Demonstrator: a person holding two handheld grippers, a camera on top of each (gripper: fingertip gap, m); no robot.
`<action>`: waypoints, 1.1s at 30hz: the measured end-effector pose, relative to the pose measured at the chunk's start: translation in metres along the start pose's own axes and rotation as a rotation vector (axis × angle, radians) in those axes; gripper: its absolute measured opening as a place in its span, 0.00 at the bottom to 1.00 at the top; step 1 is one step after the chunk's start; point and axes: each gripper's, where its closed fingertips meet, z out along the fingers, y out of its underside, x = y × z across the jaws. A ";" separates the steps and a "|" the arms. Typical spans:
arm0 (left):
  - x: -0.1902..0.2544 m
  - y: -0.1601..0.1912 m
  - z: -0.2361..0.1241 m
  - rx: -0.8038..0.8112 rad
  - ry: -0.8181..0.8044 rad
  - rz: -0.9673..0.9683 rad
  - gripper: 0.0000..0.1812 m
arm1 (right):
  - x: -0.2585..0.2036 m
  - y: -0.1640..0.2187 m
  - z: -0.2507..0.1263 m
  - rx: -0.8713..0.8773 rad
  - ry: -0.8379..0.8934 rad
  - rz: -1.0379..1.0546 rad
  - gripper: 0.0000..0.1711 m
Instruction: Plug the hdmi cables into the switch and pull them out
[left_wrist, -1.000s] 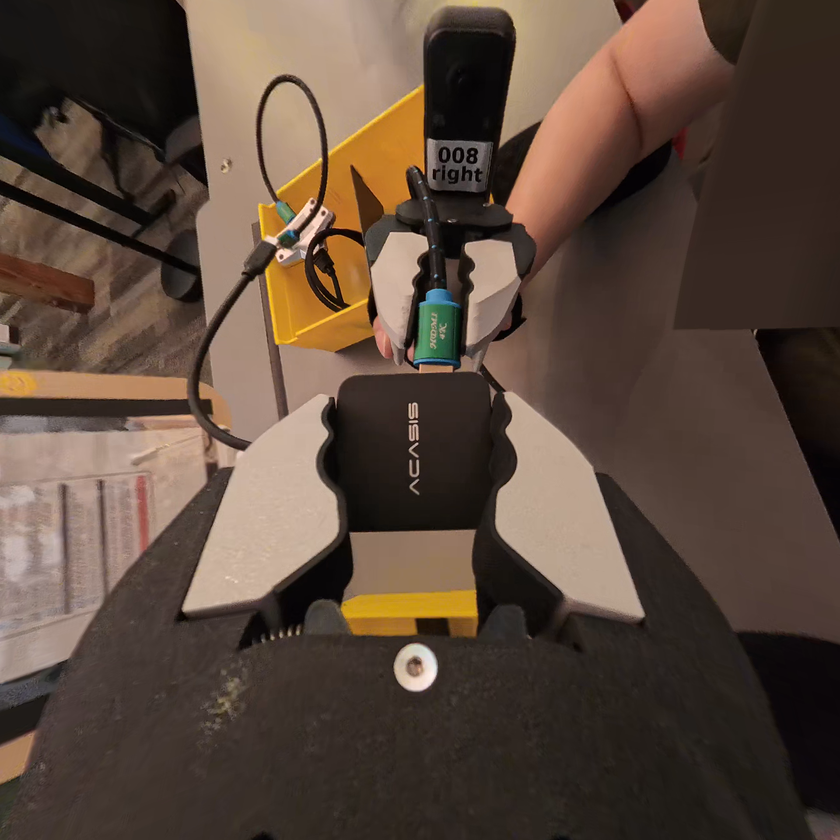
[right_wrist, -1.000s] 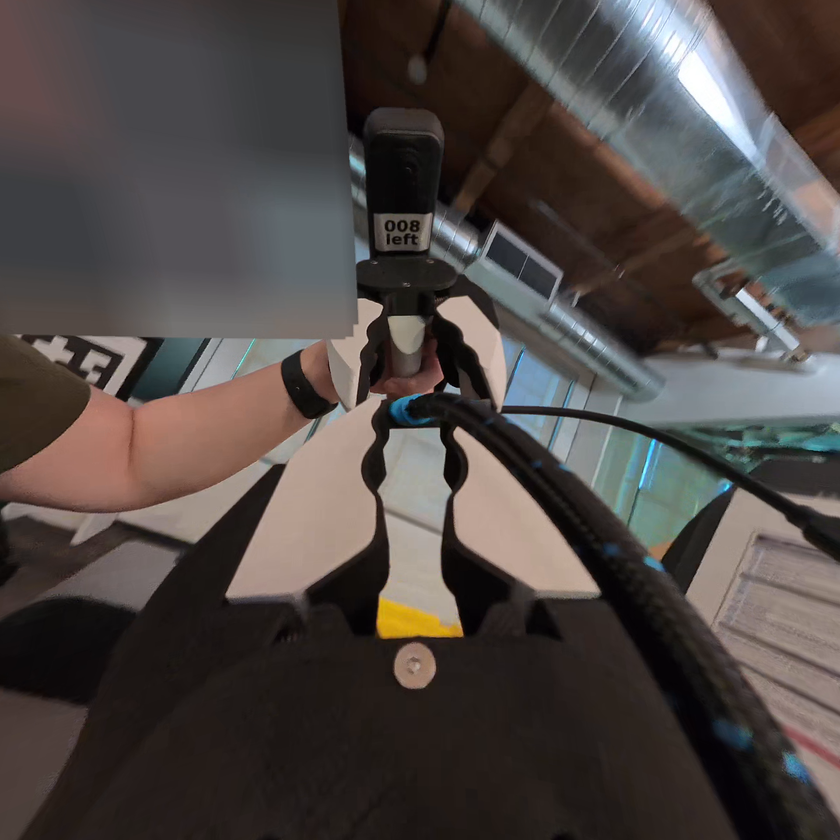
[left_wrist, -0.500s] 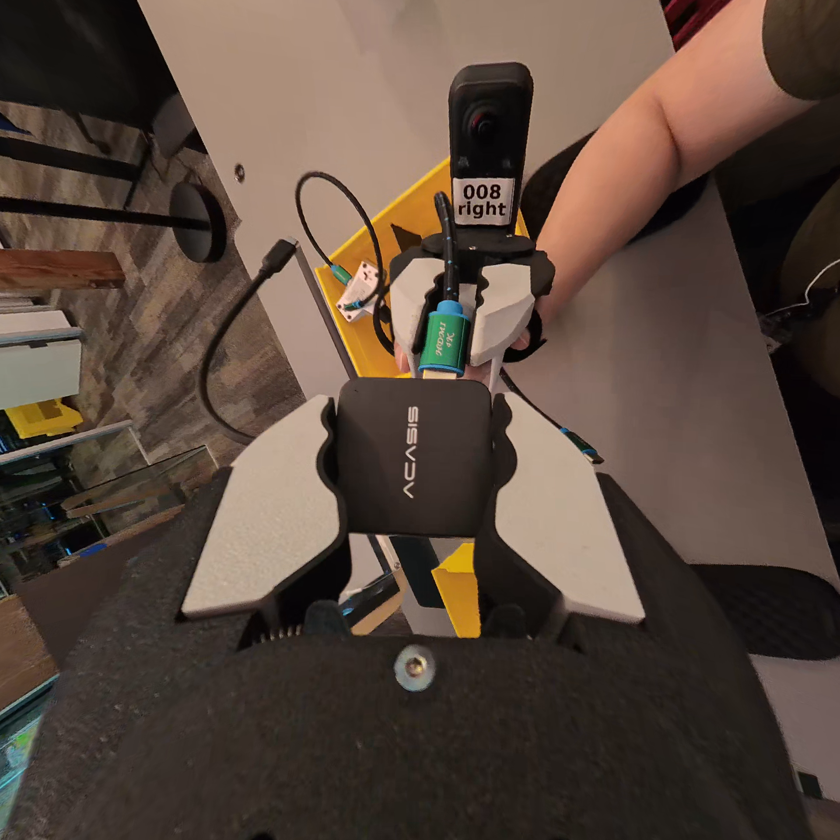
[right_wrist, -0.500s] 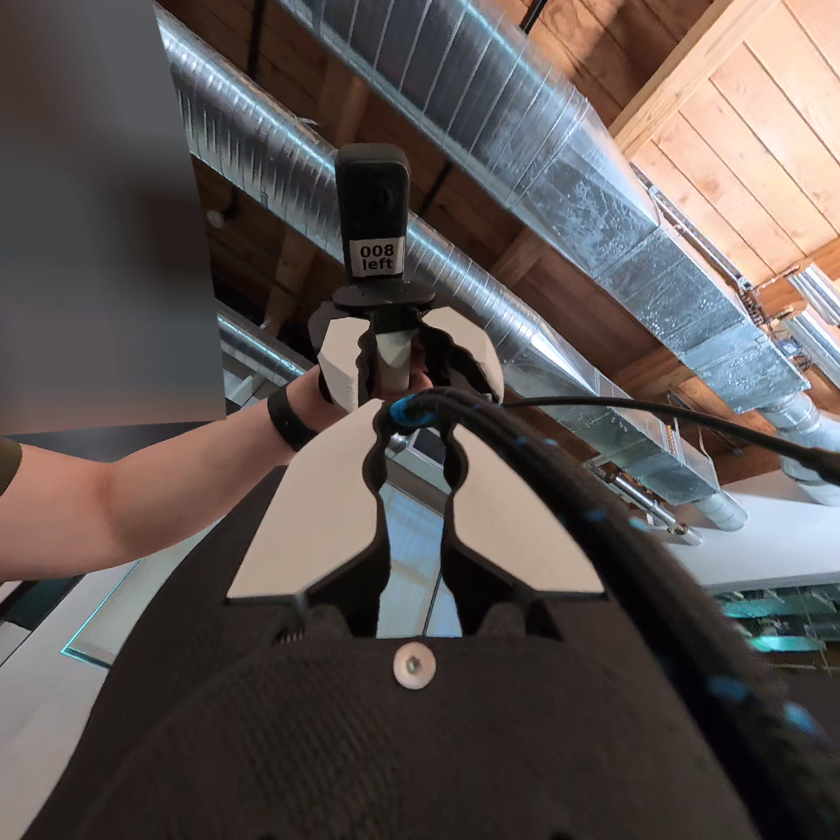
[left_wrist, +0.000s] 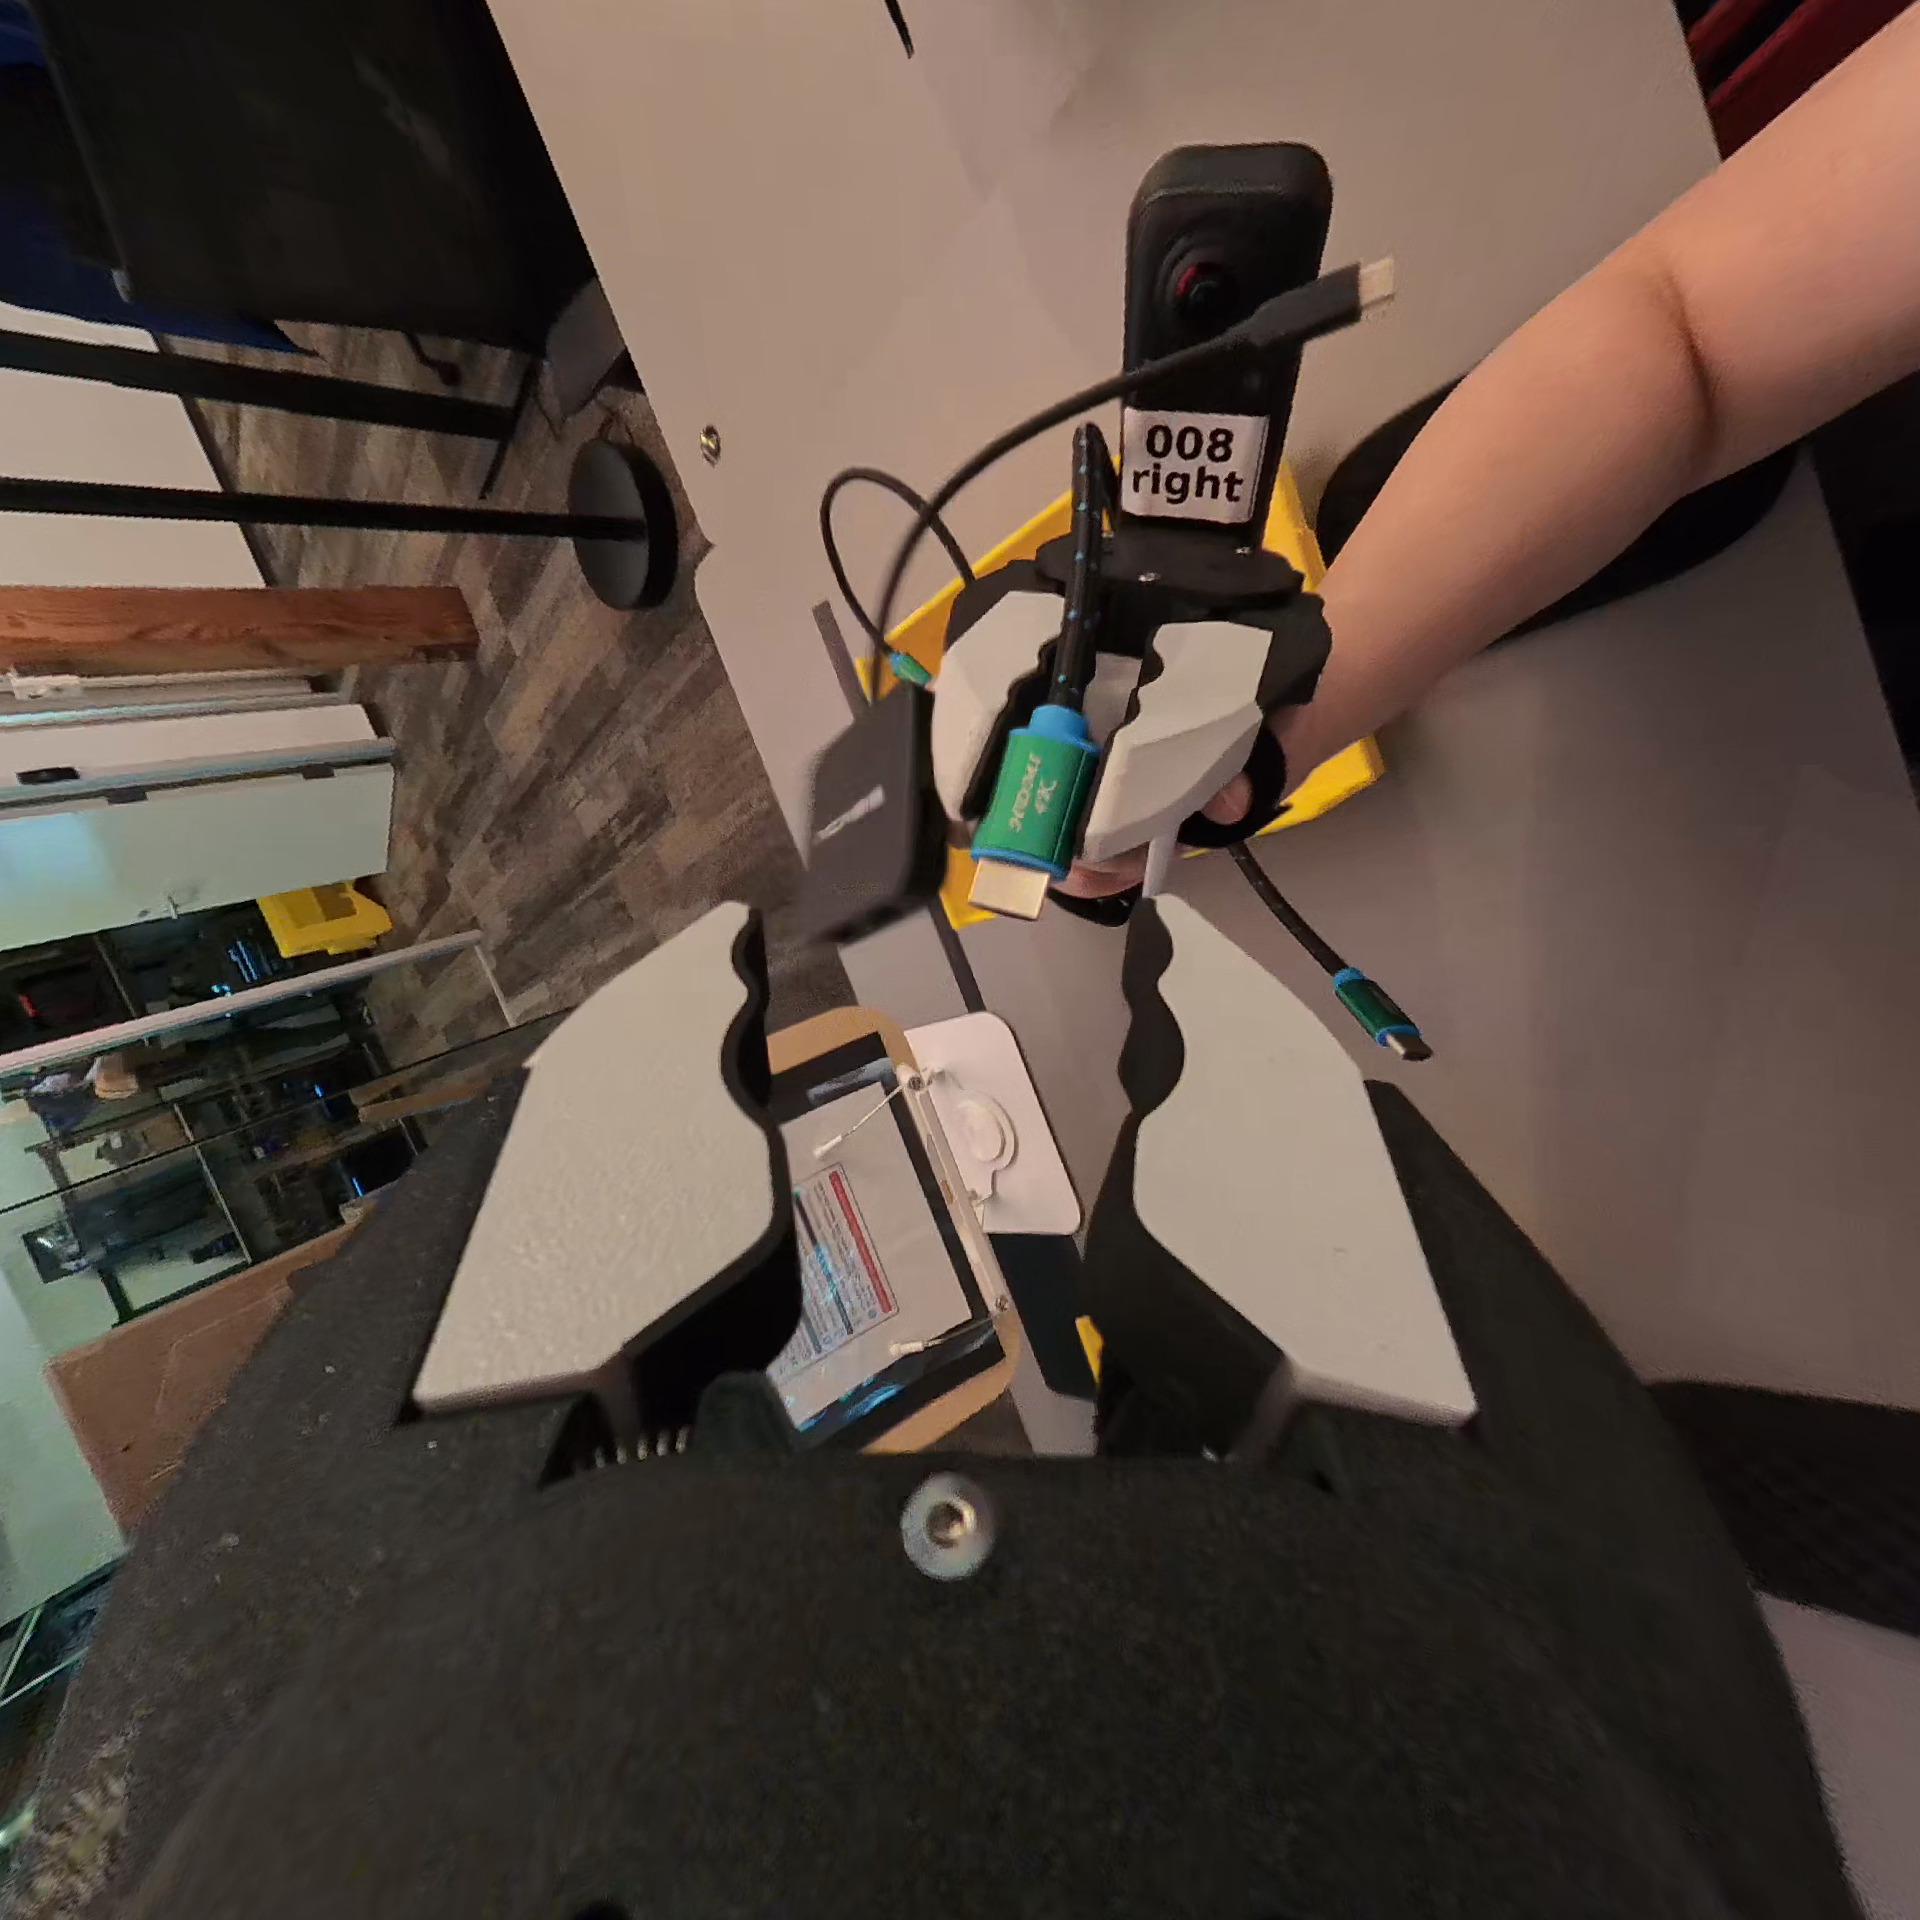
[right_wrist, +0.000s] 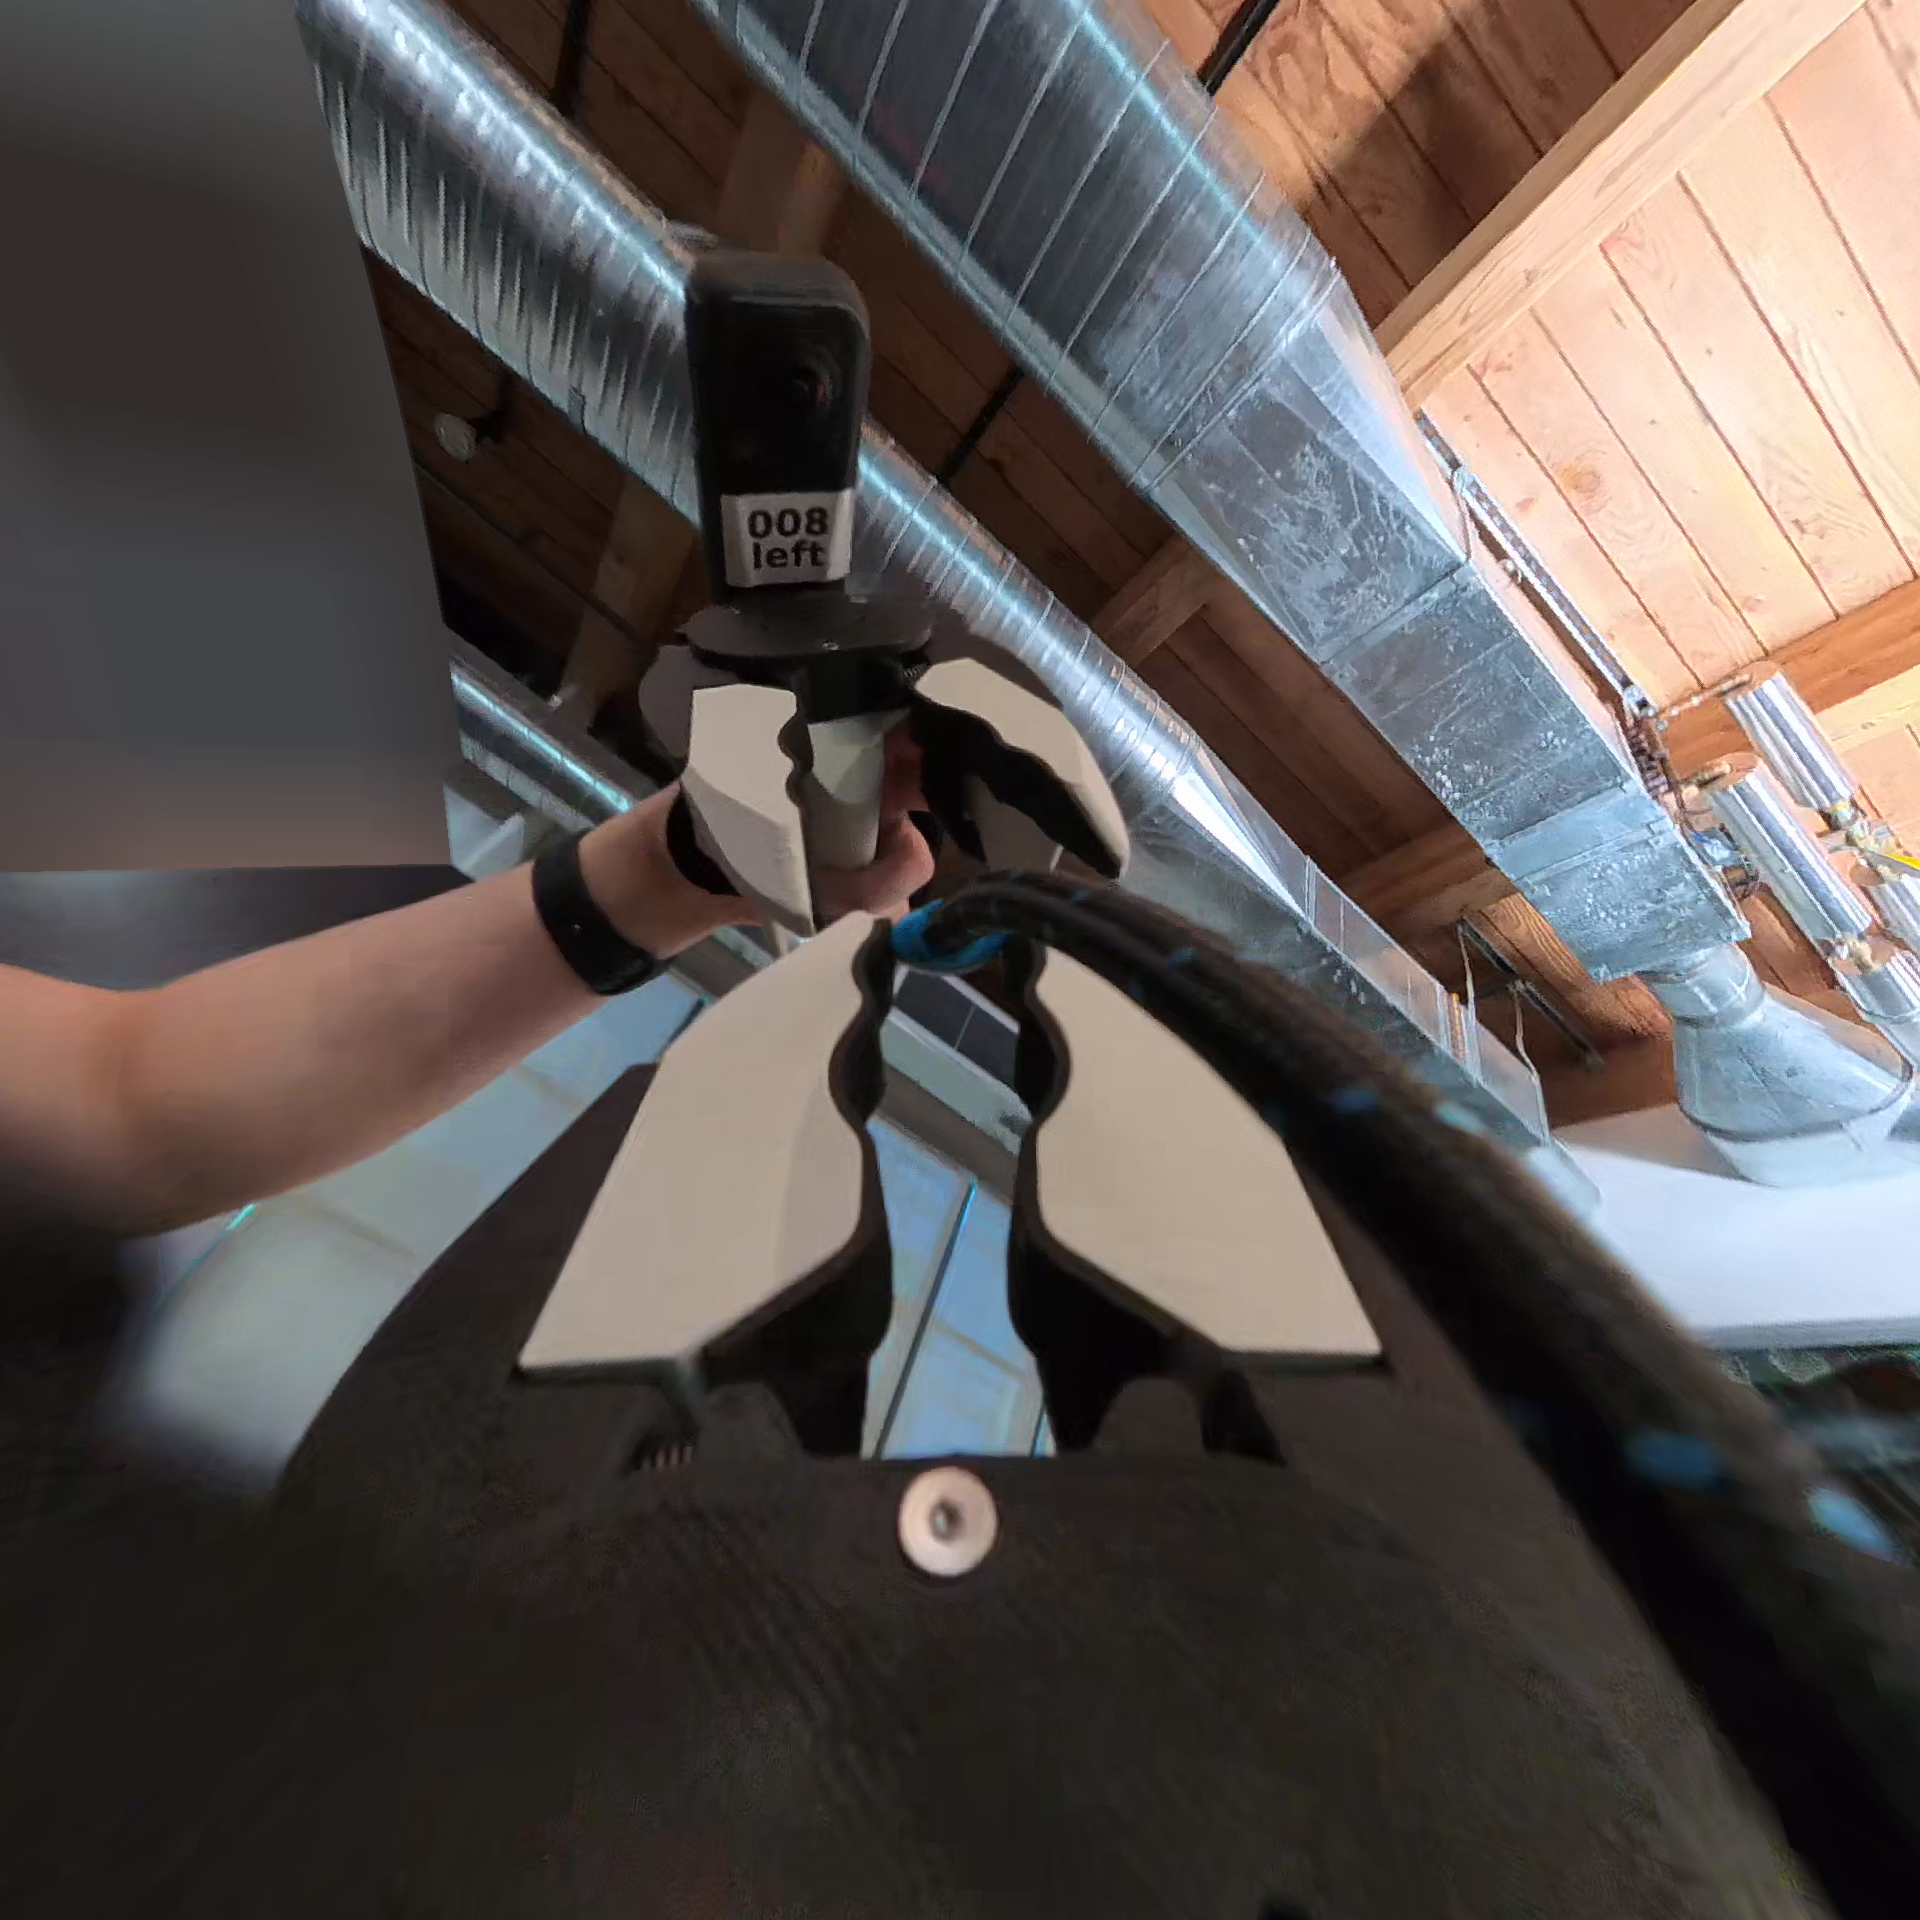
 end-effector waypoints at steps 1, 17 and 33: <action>0.000 0.003 0.000 0.023 -0.012 -0.010 0.37 | -0.001 0.004 0.001 -0.020 -0.012 0.000 0.12; 0.044 0.155 -0.087 0.601 -0.380 -0.489 0.31 | -0.092 0.134 -0.006 -0.296 -0.206 0.318 0.13; 0.141 0.194 0.113 0.681 -0.017 -0.815 0.30 | -0.041 0.096 0.004 -0.716 -0.231 0.567 0.13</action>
